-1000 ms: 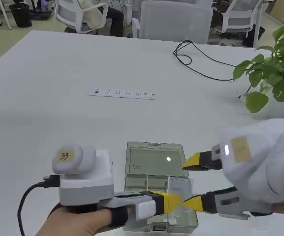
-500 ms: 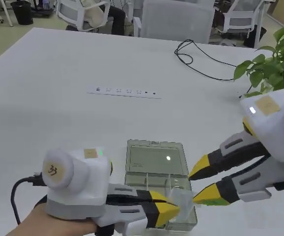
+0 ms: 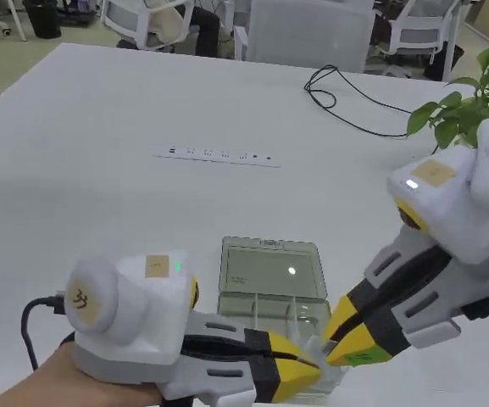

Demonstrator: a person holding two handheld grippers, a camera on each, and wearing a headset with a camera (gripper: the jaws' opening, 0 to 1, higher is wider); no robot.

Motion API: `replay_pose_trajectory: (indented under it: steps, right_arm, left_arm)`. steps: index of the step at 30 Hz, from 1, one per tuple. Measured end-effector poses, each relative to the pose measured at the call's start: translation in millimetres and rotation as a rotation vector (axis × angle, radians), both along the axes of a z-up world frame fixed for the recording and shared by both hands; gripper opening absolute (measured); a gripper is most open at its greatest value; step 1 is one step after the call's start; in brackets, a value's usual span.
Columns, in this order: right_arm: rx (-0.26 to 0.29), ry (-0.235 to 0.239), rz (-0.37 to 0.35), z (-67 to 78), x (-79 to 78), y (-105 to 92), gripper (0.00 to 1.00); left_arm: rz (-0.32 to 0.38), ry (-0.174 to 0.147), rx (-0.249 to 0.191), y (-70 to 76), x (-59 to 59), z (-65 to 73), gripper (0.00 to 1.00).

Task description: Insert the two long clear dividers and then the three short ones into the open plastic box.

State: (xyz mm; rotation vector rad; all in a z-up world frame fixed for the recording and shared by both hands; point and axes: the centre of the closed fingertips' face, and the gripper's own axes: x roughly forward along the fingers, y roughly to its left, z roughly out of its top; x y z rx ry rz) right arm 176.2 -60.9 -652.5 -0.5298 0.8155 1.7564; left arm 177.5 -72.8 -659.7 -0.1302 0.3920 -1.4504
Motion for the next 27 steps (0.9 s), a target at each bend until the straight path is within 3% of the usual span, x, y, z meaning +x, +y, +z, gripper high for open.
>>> replay_pose_trajectory:
  steps: [5,11,27]
  right_arm:
    - [0.007,0.018,0.0,0.0,-3.1,1.6,0.03]
    - [0.012,0.014,0.003,-1.0,-2.6,1.9,0.03]
    - [0.019,-0.006,-0.011,-2.6,4.3,3.2,0.03]
  left_arm:
    - [-0.002,-0.001,0.001,0.5,-1.2,-0.3,0.0]
    - [-0.001,-0.018,0.01,0.7,-0.2,-1.8,0.0]
    - [0.026,-0.016,0.037,5.1,3.0,-8.7,0.01]
